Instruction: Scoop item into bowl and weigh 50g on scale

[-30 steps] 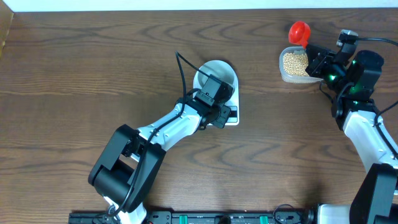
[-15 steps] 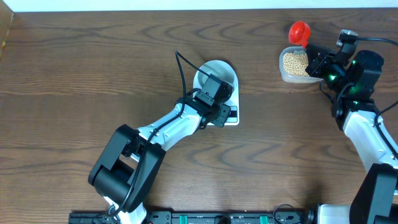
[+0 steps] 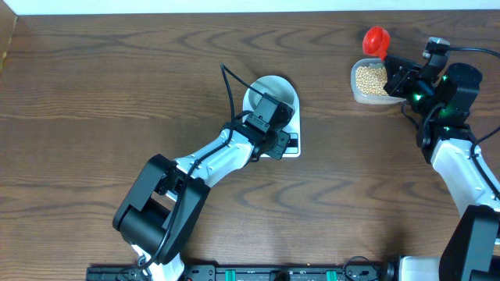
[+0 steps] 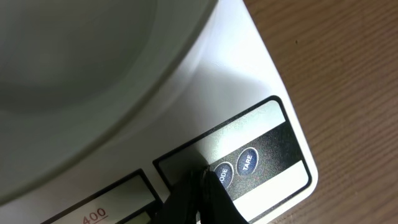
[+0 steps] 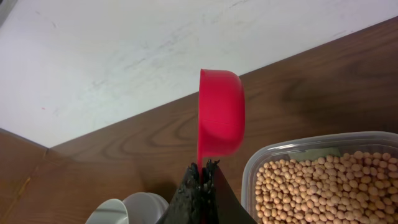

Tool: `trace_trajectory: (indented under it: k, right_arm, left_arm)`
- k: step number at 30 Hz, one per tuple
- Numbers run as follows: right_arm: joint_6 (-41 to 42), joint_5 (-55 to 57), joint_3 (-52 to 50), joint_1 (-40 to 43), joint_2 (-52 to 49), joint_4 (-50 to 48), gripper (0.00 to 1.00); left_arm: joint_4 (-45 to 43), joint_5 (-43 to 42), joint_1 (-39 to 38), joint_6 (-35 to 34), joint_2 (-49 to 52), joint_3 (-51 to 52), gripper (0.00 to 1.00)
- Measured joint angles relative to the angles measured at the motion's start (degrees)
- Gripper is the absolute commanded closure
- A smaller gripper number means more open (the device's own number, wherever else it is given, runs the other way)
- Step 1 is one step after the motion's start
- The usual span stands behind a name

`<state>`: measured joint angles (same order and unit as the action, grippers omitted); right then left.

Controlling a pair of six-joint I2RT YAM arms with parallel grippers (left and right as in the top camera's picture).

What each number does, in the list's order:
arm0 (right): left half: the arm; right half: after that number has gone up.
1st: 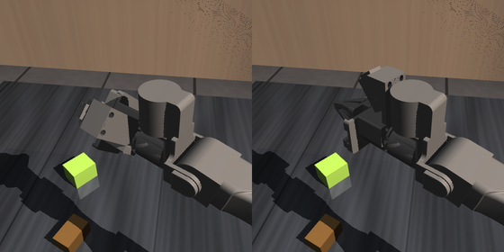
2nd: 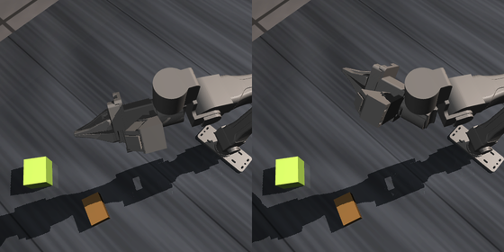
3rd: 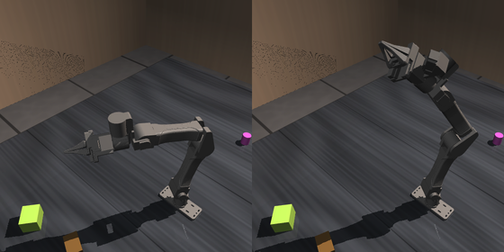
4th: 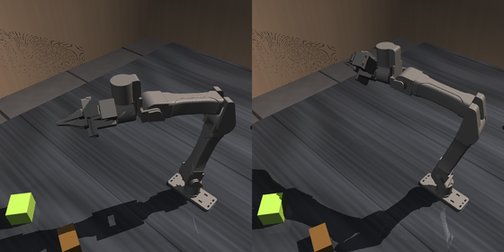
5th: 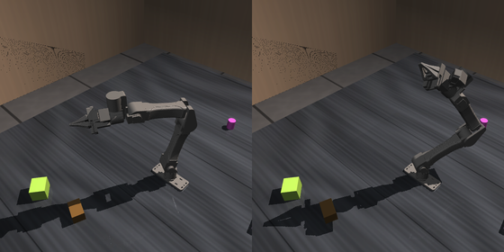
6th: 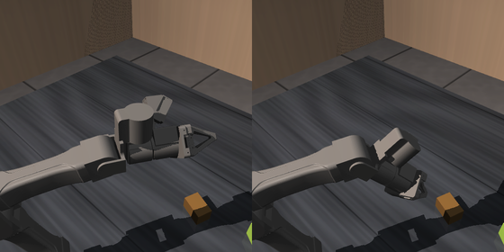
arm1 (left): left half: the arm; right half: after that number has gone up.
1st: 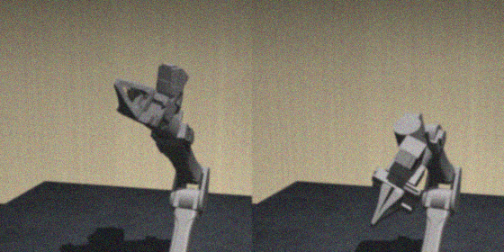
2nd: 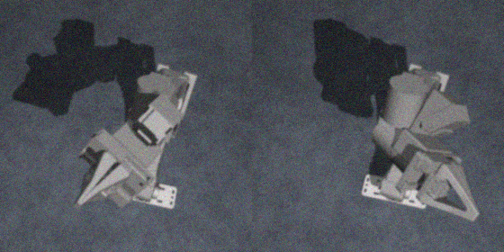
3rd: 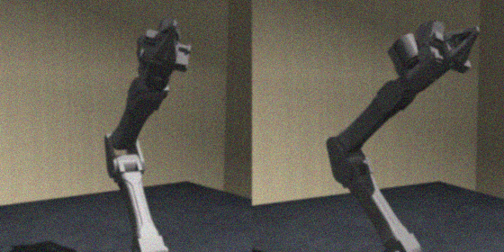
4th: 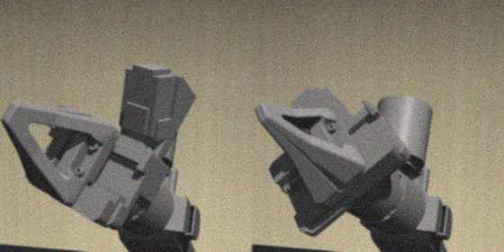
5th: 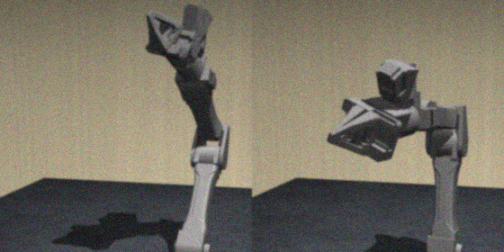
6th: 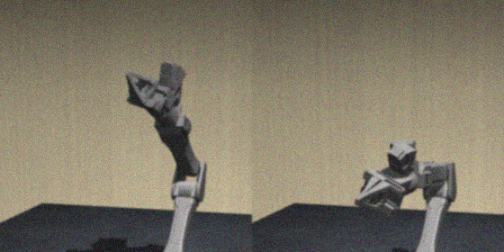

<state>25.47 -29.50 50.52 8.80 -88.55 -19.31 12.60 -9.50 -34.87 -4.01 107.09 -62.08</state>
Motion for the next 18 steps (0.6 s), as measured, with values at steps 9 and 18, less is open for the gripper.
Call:
trace_trajectory:
  k: [9, 18]
  right_arm:
    - [-0.02, -0.02, 0.0, -0.02, 0.0, 0.0, 0.99]
    - [0.0, 0.0, 0.0, -0.02, 0.0, 0.0, 0.99]
  left_arm:
    - [3.61, -0.28, 0.0, 0.0, -6.25, -0.17, 0.93]
    - [3.89, -0.28, -0.02, 0.02, -7.72, -0.2, 0.93]
